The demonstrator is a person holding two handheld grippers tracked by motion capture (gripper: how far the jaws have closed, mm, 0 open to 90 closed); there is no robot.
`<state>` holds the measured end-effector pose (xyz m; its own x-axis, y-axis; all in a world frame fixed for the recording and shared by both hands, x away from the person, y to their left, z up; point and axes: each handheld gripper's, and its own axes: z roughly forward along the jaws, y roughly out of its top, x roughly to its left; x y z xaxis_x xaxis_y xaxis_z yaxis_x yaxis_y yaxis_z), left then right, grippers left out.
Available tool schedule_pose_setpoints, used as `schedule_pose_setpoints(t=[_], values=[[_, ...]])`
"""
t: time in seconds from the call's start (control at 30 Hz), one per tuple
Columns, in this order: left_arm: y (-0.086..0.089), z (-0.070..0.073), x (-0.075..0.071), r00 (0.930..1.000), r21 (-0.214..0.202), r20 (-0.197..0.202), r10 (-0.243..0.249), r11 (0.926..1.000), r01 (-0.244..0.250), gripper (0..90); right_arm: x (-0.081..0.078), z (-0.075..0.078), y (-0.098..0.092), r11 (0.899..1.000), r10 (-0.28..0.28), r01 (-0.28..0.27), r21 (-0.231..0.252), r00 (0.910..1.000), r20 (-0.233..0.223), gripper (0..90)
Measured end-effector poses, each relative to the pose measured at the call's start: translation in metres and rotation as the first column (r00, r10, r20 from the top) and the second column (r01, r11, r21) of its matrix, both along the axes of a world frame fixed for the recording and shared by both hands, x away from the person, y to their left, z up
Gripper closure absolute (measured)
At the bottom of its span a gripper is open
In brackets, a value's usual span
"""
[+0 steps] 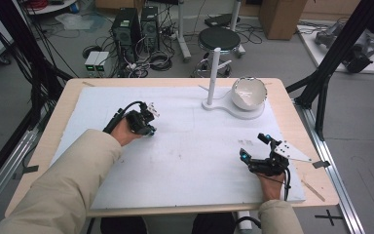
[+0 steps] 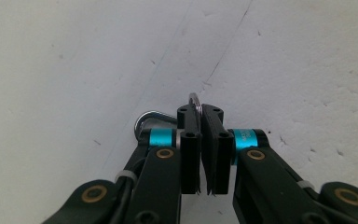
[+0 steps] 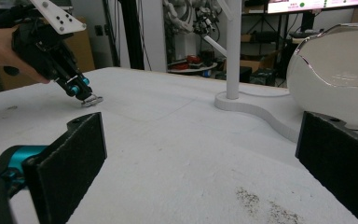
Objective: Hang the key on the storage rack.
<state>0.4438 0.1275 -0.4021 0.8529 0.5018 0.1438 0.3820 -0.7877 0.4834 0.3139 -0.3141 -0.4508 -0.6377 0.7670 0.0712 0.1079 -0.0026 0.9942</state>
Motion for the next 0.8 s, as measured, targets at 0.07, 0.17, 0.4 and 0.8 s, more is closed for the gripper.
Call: schedule_pose_setpoints(t=[0.07,0.17,0.4,0.8], values=[[0.0,0.0,0.0,1.0,0.001,0.002,0.007,1.0,-0.007,87.3,0.0,0.0,0.0,1.0,0.0,0.0,0.001,1.0,0.002,0.8],[0.0,0.0,0.0,1.0,0.0,0.001,0.007,1.0,-0.007,87.5,0.0,0.0,0.0,1.0,0.0,0.0,-0.001,1.0,0.002,0.8],[0.001,0.001,0.0,0.9999,0.01,0.009,0.008,0.9999,-0.009,88.4,0.0,0.0,0.0,1.0,0.002,-0.002,0.0,1.0,0.0,0.8],[0.011,0.016,-0.004,0.9997,-0.138,-0.025,0.007,0.9903,-0.011,88.8,-0.001,0.0,0.001,1.0,0.002,-0.002,-0.007,1.0,-0.001,0.8]])
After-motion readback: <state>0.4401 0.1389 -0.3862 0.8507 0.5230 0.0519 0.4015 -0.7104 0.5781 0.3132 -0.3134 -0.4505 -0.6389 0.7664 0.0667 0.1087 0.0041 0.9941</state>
